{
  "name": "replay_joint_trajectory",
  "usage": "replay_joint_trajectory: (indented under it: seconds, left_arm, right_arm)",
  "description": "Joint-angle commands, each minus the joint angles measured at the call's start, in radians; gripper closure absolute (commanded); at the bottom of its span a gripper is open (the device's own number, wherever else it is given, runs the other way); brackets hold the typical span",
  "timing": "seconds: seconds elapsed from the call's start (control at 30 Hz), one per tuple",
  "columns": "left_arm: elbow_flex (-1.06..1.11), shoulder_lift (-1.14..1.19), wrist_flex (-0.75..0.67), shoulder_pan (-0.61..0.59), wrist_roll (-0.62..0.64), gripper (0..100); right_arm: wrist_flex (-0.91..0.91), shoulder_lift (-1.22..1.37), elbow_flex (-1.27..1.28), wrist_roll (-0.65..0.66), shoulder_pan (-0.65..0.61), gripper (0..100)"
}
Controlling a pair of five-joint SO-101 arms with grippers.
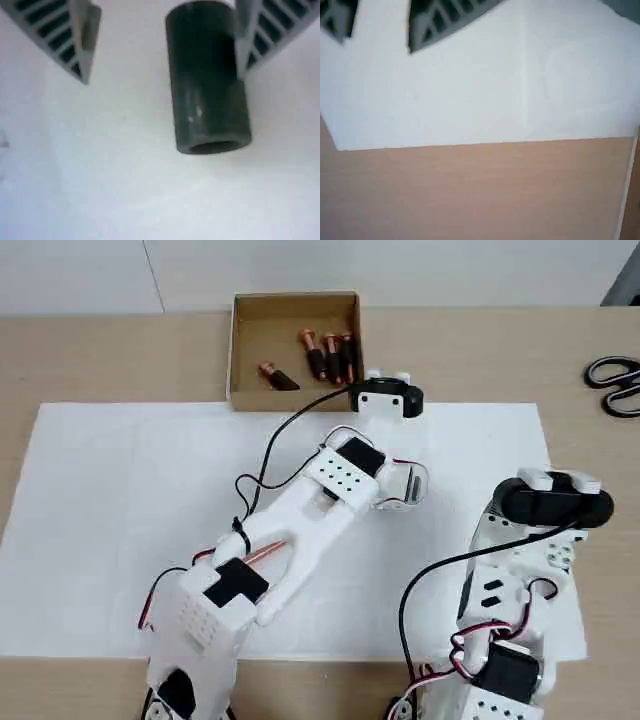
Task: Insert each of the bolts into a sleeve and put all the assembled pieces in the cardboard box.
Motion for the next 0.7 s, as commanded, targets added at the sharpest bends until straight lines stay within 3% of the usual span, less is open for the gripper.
replay_joint_trajectory:
  seconds: [0.0, 0.2, 0.37, 0.5, 0.6, 0.67]
  left_arm:
    - [-0.033, -0.025, -0.009, -0.054, -0.003, 82]
    - [-0.240, -0.147, 0.204, -0.198, -0.003, 82]
    - [-0.458, -0.290, 0.466, -0.255, -0.023, 82]
    - [-0.479, -0.359, 0.644, -0.353, -0.189, 82]
    - [-0.386, -0.416, 0.638, -0.459, -0.316, 84]
    - [-0.340, -0.456, 0.637, -0.502, -0.327, 87]
  right_arm:
    - [0.002, -0.010, -0.006, -0.005, 0.001, 91.6]
    - [0.001, -0.007, -0.008, -0.005, -0.042, 91.6]
    - [0.001, -0.008, -0.012, -0.005, -0.174, 91.6]
    - [0.001, 0.001, -0.012, -0.005, -0.278, 91.6]
    - [-0.007, 0.012, -0.046, -0.003, -0.344, 91.3]
    - [-0.005, 0.064, -0.094, -0.005, -0.371, 88.5]
